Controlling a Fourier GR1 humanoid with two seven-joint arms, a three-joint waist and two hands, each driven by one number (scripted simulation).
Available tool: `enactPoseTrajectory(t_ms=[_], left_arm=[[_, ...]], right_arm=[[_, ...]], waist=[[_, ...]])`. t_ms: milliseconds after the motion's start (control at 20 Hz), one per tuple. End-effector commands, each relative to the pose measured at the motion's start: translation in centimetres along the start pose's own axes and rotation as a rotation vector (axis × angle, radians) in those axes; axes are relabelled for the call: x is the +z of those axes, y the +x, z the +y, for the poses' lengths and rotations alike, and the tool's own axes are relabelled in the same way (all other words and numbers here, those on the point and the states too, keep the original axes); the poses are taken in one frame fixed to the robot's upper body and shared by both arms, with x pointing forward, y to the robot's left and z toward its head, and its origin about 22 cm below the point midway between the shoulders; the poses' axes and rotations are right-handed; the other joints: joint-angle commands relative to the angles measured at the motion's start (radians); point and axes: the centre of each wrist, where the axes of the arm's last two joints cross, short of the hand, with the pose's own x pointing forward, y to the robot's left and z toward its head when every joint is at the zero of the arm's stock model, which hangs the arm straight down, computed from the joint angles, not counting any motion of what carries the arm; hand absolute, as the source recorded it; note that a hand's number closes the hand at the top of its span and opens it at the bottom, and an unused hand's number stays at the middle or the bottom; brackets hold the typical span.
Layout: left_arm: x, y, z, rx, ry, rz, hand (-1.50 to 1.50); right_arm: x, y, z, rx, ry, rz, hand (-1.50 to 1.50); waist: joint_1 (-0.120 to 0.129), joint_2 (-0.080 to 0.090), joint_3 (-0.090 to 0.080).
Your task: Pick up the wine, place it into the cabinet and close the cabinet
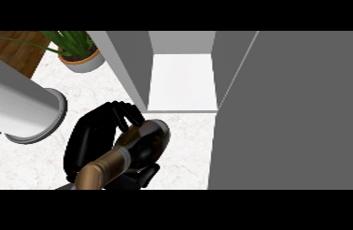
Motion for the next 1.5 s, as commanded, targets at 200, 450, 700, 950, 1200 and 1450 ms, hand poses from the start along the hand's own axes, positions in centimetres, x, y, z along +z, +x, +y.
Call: enactPoseTrajectory(t_ms=[200, 450, 700, 950, 1200, 1450], left_arm=[[-2.1, 0.6, -6.4, 0.027, 0.0, -0.01, 1.5], [-3.3, 3.0, -8.6, 0.004, 0.015, -0.021, 1.5], [-6.1, 2.5, -10.4, -0.018, 0.045, -0.004, 1.5], [-7.8, 0.7, -10.6, -0.064, 0.071, -0.016, 1.5], [-7.4, -1.0, -10.8, -0.102, 0.105, -0.022, 1.5], [-8.4, -0.5, -8.9, -0.045, 0.1, 0.011, 1.5]], right_arm=[[2.7, 2.1, -0.3, -0.037, 0.044, -0.056, -1.5], [2.3, 1.5, -1.2, -0.037, 0.029, -0.038, -1.5], [2.0, 1.9, -0.1, -0.04, 0.035, -0.042, -1.5], [2.7, 1.3, -1.2, -0.025, 0.038, -0.045, -1.5], [3.3, 0.9, -0.5, -0.031, 0.038, -0.05, -1.5], [1.9, 1.3, -1.2, -0.007, 0.023, -0.057, -1.5]], waist=[[-0.009, 0.0, 0.0], [-0.004, -0.001, 0.0], [-0.007, 0.0, 0.0], [-0.01, 0.002, 0.0], [-0.012, 0.002, 0.0], [-0.003, 0.002, 0.0]])
